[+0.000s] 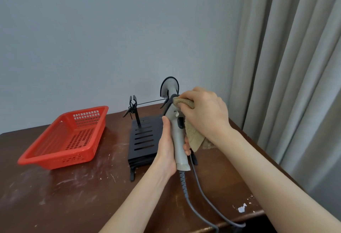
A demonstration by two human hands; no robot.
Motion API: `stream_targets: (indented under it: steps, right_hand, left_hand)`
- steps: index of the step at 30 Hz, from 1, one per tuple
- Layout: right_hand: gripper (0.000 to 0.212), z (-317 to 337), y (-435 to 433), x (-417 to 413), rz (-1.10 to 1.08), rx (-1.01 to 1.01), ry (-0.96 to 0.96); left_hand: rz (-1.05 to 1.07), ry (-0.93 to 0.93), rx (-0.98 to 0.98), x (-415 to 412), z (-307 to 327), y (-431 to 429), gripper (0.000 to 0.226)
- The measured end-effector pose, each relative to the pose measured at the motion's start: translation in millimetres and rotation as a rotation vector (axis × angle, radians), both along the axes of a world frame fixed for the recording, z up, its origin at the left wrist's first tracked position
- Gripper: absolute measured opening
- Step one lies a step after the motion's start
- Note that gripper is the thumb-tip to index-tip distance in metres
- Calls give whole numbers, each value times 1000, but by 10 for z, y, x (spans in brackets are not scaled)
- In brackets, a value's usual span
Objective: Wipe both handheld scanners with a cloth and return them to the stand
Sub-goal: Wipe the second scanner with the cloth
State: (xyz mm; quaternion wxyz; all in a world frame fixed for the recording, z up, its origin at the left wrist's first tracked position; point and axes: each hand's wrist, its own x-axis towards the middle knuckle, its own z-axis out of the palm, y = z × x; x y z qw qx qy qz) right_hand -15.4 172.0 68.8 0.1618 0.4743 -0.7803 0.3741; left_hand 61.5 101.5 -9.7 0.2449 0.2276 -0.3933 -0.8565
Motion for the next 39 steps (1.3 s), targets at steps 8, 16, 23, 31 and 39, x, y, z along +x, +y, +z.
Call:
stream_targets:
  steps: [8,16,23,31,39]
  right_hand:
    - [24,26,69,-124,-132,68,44]
    - [24,84,96,-84,-73,44,85]
    - [25,72,137,-188,-141,85,135]
    - [18,69,136,-180,-6,57,131]
    - [18,139,251,-333,-141,57,69]
  left_hand:
    - [2,-35,16,-10,19,-7,67]
    - [-1,-27,-21,-23,20,52,68]
    - [8,-74,-55,-42,32,52,68]
    - [50,-75,-95,-37,56,33,68]
    - [53,-61,-93,9,95,-1,65]
